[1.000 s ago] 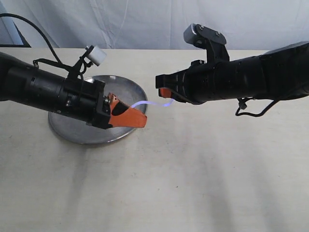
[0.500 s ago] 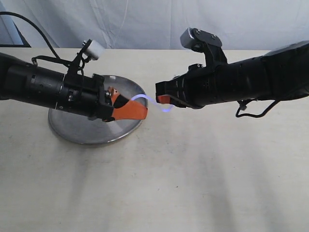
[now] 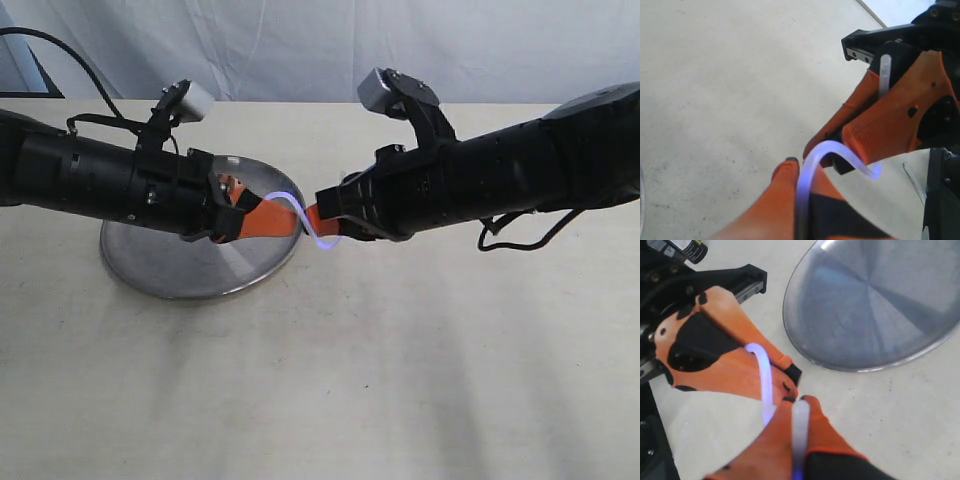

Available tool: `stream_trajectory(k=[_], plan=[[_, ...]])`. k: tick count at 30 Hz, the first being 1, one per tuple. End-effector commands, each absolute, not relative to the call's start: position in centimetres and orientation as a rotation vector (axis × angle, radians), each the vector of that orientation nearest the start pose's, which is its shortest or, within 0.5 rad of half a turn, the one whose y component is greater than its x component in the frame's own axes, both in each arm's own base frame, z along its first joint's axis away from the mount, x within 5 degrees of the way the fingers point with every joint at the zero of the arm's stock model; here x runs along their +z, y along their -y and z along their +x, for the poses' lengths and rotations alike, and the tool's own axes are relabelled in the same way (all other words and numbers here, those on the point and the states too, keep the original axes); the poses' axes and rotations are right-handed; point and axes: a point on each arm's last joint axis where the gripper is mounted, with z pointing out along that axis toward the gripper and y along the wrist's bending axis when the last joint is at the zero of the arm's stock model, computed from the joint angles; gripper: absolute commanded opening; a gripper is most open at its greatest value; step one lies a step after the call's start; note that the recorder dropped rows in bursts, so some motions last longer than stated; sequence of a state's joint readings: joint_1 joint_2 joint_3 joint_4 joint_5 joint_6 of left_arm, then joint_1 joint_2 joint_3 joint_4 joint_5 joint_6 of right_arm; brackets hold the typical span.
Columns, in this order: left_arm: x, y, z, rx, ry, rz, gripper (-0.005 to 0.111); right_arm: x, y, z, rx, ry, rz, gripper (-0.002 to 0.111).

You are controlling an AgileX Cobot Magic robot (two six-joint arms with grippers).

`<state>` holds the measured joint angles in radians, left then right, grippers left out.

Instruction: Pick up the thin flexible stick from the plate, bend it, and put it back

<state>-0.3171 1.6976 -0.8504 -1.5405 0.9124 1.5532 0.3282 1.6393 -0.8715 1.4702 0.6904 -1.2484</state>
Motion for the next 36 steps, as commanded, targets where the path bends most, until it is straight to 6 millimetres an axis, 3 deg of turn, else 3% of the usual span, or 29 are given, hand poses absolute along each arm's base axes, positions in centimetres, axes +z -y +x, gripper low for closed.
stream_trajectory(k=[1, 16, 36], plan=[[20.5, 16.7, 27.4, -1.247, -2.112, 0.761, 0.000, 21.6, -16.3, 27.3, 1.124, -2.280, -0.621, -0.001], [20.3, 16.7, 27.5, -1.224, -2.122, 0.762, 0.000, 22.0, -16.8, 25.9, 1.262, -2.223, -0.827, -0.001], [20.7, 16.9, 27.0, -1.313, -2.086, 0.797, 0.000, 21.4, -16.5, 25.1, 1.178, -2.164, -1.114, -0.001]])
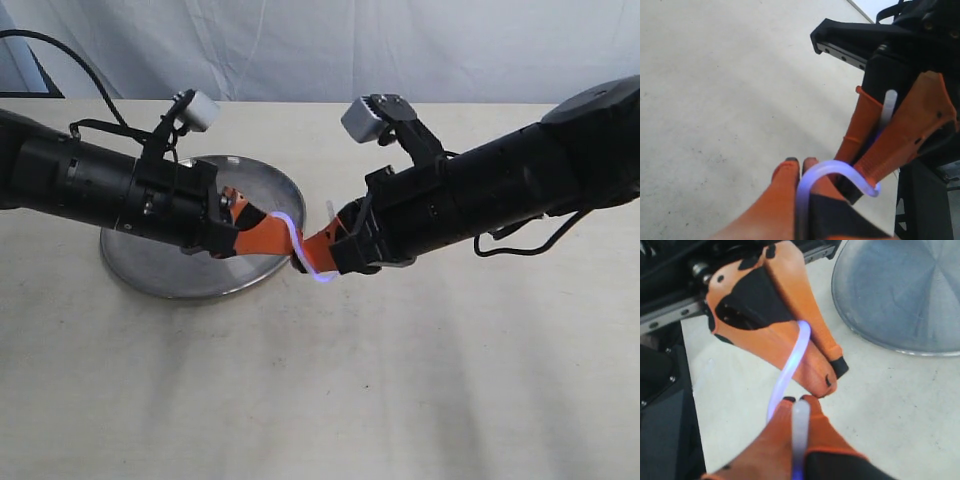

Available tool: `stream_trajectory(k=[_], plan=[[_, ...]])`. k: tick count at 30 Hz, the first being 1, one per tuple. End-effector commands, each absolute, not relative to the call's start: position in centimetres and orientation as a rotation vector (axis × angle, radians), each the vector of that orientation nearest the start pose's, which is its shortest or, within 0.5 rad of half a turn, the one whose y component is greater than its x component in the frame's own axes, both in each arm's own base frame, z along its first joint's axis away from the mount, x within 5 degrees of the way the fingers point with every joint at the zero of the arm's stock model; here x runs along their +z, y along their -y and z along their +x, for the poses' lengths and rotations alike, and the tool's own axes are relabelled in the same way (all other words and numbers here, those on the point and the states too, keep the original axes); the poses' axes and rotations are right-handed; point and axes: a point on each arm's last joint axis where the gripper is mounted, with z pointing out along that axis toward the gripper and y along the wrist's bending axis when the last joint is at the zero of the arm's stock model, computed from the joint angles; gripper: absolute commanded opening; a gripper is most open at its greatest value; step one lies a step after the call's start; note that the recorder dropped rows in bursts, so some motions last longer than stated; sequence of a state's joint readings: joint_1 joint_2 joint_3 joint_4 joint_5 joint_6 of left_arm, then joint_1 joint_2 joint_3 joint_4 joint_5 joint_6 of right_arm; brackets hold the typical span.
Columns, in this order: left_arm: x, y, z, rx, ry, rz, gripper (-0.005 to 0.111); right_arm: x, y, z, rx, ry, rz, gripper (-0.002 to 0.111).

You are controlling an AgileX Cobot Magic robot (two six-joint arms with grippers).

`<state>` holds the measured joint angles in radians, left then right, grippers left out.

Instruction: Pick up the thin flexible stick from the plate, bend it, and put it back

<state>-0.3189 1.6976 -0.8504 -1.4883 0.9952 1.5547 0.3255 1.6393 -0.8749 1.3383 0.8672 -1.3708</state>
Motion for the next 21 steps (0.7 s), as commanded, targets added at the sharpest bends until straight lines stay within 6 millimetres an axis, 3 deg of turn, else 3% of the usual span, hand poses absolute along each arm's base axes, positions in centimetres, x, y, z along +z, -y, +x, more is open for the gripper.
stream_trajectory(k=[1, 9, 17, 21], plan=[[20.7, 16.9, 27.0, -1.313, -2.086, 0.797, 0.000, 21.4, -16.5, 25.0, 1.174, -2.163, -1.121, -0.001], [20.7, 16.9, 27.0, -1.323, -2.100, 0.779, 0.000, 21.3, -16.5, 24.9, 1.124, -2.095, -1.227, -0.001], [20.8, 17.0, 26.8, -1.345, -2.096, 0.787, 0.000, 20.9, -19.1, 23.5, 1.013, -1.966, -1.445, -0.001], [20.8, 17.0, 26.8, -1.351, -2.108, 0.779, 0.000, 20.6, -19.4, 23.1, 0.980, -1.956, -1.507, -0.001]])
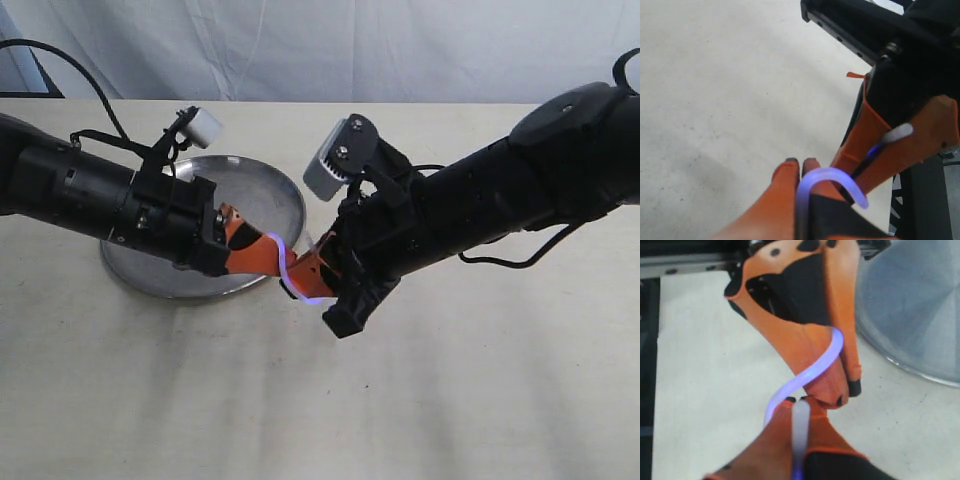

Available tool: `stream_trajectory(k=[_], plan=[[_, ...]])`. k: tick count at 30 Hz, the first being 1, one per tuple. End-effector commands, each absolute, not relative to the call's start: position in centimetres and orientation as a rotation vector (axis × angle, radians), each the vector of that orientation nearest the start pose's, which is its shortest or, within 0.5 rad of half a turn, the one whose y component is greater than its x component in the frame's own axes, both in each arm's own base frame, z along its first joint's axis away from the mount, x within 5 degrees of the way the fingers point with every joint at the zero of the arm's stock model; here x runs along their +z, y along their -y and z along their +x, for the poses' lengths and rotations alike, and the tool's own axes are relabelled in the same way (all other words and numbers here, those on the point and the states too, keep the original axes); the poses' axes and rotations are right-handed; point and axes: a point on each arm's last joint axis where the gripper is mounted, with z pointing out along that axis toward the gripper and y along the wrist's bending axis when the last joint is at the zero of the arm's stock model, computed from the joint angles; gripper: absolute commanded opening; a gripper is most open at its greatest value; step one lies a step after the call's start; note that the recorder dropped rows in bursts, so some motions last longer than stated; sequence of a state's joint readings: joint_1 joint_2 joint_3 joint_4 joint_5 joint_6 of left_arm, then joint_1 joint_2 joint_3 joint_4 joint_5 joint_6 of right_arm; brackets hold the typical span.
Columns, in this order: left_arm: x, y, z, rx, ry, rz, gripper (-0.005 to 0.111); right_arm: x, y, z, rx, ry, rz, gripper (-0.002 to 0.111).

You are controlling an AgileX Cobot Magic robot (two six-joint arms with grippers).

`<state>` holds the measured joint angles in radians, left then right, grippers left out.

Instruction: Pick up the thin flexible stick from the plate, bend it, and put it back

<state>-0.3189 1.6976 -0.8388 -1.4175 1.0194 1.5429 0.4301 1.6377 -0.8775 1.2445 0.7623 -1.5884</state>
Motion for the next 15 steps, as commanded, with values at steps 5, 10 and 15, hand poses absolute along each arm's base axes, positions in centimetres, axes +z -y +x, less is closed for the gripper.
stream_trajectory(k=[5, 10, 15], plan=[[20.71, 16.94, 26.75, -1.350, -2.118, 0.785, 0.000, 20.59, -19.37, 23.07, 0.968, -1.945, -1.529, -0.001], [20.56, 16.92, 26.76, -1.360, -2.148, 0.759, 0.000, 20.15, -19.24, 23.03, 0.873, -1.915, -1.624, -0.001], [20.49, 16.92, 26.76, -1.368, -2.162, 0.744, 0.000, 19.95, -19.92, 22.53, 0.800, -1.814, -1.743, -0.001]])
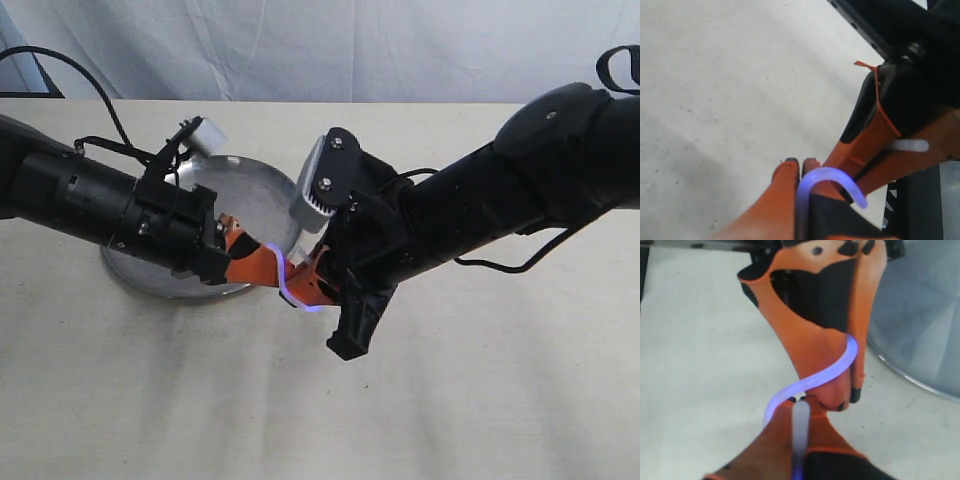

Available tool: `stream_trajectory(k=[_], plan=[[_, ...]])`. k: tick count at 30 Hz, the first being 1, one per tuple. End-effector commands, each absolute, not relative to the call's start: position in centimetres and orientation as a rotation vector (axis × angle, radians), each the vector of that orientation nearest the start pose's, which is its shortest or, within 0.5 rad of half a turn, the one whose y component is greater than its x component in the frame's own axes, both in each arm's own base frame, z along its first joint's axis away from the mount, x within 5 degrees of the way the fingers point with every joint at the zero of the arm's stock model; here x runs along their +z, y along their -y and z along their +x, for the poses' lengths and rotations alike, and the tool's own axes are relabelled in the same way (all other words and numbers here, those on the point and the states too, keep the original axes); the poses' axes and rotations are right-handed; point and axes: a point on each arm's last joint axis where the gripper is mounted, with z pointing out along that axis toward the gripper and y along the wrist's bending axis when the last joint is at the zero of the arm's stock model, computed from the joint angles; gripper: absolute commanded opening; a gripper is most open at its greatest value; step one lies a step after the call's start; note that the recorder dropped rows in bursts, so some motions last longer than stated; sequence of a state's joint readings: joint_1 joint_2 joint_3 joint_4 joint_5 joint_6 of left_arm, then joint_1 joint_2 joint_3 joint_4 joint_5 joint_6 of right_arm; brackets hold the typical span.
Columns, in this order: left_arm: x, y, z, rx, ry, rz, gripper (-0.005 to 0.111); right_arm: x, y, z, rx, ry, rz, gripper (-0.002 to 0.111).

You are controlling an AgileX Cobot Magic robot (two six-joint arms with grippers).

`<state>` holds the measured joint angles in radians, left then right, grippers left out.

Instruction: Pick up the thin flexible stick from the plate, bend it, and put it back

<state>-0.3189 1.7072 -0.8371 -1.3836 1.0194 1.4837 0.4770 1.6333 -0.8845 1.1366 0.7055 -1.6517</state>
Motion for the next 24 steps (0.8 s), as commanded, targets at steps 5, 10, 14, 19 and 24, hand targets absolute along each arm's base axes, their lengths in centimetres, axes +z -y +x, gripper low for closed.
stream_trajectory(k=[5, 10, 14, 19, 24], plan=[[20.48, 16.91, 26.78, -1.369, -2.168, 0.736, 0.000, 19.85, -20.54, 22.14, 0.733, -1.698, -1.842, -0.001], [20.45, 16.90, 26.80, -1.367, -2.174, 0.730, 0.000, 19.67, -20.78, 21.97, 0.673, -1.645, -1.903, -0.001], [20.43, 16.89, 26.80, -1.368, -2.181, 0.722, 0.000, 19.51, -20.80, 21.90, 0.633, -1.620, -1.946, -0.001], [20.42, 16.88, 26.82, -1.369, -2.187, 0.713, 0.000, 19.50, -20.79, 22.05, 0.594, -1.568, -1.973, -0.001], [20.42, 16.88, 26.82, -1.370, -2.189, 0.711, 0.000, 19.50, -20.79, 22.05, 0.563, -1.487, -2.022, -0.001]])
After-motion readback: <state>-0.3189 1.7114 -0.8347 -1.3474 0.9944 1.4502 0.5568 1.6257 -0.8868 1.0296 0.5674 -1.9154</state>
